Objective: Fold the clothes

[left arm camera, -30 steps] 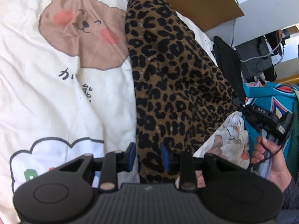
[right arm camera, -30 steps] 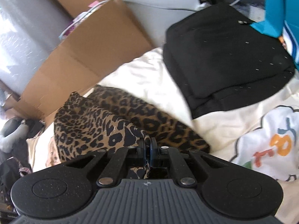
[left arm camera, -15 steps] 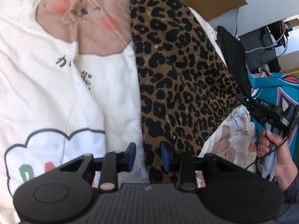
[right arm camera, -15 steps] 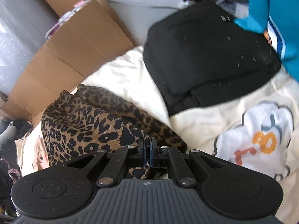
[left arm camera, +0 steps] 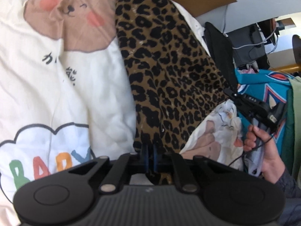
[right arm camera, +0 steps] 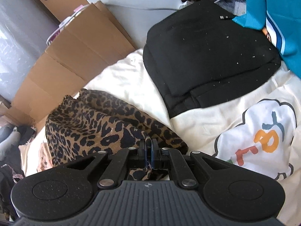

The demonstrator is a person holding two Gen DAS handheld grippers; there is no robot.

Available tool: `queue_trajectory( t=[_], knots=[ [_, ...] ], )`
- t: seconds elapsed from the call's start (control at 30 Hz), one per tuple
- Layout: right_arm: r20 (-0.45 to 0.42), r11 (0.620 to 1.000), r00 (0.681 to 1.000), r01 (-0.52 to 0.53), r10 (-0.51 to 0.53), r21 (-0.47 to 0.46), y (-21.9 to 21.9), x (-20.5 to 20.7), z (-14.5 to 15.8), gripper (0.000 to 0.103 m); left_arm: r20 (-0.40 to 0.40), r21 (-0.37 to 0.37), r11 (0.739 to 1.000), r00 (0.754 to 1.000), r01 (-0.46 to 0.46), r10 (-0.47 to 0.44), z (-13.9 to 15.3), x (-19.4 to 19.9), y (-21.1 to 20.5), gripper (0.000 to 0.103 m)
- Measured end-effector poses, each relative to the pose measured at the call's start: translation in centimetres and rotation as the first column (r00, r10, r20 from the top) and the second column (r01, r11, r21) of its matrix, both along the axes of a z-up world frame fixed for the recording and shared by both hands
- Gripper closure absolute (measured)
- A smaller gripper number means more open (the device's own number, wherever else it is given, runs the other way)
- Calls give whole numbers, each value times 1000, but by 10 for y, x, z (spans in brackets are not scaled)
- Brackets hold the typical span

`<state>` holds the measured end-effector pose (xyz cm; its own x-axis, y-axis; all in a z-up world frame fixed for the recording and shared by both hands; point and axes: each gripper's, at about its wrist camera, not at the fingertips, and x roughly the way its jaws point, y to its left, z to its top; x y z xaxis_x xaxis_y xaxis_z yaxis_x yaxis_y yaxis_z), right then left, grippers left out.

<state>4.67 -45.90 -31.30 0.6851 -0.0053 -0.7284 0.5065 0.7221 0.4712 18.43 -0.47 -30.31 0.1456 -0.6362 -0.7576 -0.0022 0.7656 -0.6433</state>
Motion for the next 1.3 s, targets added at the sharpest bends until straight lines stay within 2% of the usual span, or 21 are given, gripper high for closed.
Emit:
queue_trajectory(
  t=[0.07,0.23,0.37,0.63,0.77,0.9,1.13,1.3],
  knots=[
    [-2,1000,1000,7,-7,-4,-3,0,-1,101,3,-1,1000,1000,7,-7,5,1,-1,98],
    [-34,1000,999,18,-18,-16,-8,1,-13,101,8,57,996,998,64,-65,1,3,-9,94],
    [-59,999,998,31,-32,-17,-11,2,-26,101,-9,59,997,999,43,-43,-4,5,-4,82],
    [-35,997,999,38,-40,-64,-9,-3,-11,101,-15,74,997,1000,21,-20,-15,6,-4,79],
    [-84,998,995,54,-56,-25,-13,-2,-27,101,-33,82,996,999,40,-37,-28,6,-10,76],
    [-114,996,990,86,-86,-9,-15,-3,-33,99,-35,91,995,999,44,-41,-32,6,-12,79],
    [-93,993,989,119,-119,-6,-19,-12,-27,97,-44,120,991,997,66,-61,-20,9,-12,86],
    [-83,992,989,124,-126,-19,-16,-18,-25,97,-54,157,986,997,64,-56,-8,13,-7,83]
  ],
)
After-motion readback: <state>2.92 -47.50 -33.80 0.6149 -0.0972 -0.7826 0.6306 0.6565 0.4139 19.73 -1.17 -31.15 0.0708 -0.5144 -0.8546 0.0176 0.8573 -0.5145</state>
